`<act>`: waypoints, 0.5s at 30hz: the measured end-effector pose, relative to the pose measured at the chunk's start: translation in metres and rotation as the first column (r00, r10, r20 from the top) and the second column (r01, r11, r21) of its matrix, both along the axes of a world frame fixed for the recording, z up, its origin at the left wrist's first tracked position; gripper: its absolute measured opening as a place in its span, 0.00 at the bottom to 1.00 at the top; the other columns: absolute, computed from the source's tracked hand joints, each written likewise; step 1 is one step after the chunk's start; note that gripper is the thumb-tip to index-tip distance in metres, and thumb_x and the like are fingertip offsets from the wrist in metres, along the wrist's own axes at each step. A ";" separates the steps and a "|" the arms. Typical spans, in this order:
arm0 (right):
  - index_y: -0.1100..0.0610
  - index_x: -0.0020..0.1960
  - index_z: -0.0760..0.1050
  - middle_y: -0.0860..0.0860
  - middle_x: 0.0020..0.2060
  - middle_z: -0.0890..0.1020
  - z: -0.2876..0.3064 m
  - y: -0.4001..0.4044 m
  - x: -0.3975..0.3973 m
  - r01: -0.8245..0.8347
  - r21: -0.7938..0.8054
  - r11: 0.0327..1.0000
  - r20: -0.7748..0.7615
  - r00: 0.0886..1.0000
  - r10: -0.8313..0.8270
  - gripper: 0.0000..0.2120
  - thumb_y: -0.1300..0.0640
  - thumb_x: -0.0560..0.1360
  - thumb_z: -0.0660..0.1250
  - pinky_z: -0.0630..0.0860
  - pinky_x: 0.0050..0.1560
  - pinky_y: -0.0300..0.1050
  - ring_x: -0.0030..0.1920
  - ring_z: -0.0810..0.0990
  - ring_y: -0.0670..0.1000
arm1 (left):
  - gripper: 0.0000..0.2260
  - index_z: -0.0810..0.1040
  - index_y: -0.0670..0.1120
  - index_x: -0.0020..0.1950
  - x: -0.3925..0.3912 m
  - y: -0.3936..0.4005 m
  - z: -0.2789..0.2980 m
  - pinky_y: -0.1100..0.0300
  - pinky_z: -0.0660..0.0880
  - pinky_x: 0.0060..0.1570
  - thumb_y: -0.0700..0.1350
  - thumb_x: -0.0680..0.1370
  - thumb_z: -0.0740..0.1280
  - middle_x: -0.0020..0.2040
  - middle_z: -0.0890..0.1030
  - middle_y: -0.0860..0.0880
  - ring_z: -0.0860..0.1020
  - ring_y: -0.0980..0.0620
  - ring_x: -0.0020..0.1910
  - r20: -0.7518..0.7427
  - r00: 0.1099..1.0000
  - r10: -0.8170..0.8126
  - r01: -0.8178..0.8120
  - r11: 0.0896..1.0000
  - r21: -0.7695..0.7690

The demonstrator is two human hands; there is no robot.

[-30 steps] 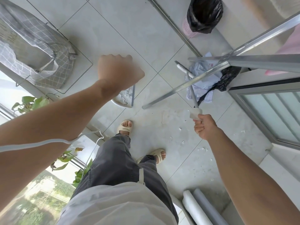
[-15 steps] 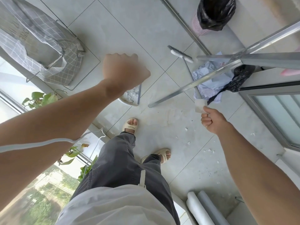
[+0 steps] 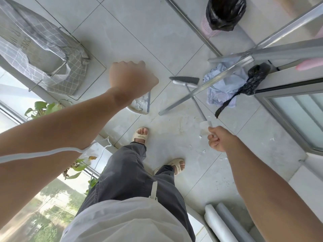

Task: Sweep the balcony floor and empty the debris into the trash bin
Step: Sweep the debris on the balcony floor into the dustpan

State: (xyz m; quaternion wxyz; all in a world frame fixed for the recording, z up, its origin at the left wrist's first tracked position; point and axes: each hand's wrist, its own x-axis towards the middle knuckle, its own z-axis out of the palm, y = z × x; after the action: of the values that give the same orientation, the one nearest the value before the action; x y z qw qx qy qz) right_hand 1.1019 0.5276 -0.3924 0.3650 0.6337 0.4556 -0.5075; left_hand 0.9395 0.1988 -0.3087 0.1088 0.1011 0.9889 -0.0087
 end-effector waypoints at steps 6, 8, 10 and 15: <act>0.56 0.49 0.70 0.49 0.29 0.64 0.027 -0.017 0.086 0.058 0.006 0.998 0.095 0.994 -0.058 0.04 0.56 0.80 0.62 0.54 0.17 0.33 0.19 0.58 0.43 | 0.21 0.71 0.47 0.44 0.032 0.007 0.006 0.58 0.60 0.32 0.63 0.77 0.52 0.28 0.66 0.49 0.66 0.49 0.27 0.055 0.998 -0.031 0.033 0.999 -0.032; 0.56 0.47 0.69 0.49 0.28 0.64 0.036 -0.022 0.112 0.064 0.014 0.998 0.118 0.991 -0.065 0.05 0.57 0.80 0.61 0.54 0.17 0.32 0.18 0.58 0.43 | 0.22 0.72 0.47 0.47 0.044 0.003 0.008 0.56 0.62 0.35 0.64 0.76 0.51 0.28 0.66 0.50 0.69 0.48 0.31 0.067 0.998 -0.020 0.023 0.999 -0.035; 0.57 0.46 0.68 0.49 0.27 0.65 0.044 -0.029 0.133 0.071 0.014 0.997 0.136 0.988 -0.072 0.06 0.57 0.80 0.61 0.54 0.17 0.32 0.18 0.58 0.44 | 0.22 0.73 0.47 0.49 0.054 -0.004 0.012 0.56 0.63 0.37 0.64 0.77 0.51 0.29 0.65 0.50 0.70 0.47 0.34 0.082 0.997 -0.004 0.006 1.000 -0.021; 0.61 0.46 0.71 0.51 0.24 0.67 0.063 -0.043 0.172 0.097 0.012 0.995 0.154 0.983 -0.098 0.07 0.58 0.80 0.62 0.55 0.16 0.31 0.18 0.60 0.44 | 0.23 0.75 0.47 0.49 0.060 -0.008 0.043 0.57 0.66 0.36 0.64 0.76 0.51 0.32 0.69 0.49 0.73 0.45 0.35 0.061 0.998 0.018 -0.020 0.999 0.032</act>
State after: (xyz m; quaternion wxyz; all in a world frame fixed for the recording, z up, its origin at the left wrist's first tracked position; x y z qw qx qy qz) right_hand 1.2741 0.4841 -0.3298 0.3723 0.6935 0.3956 -0.4733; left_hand 0.9998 0.1905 -0.2652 0.1370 0.0937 0.9861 0.0117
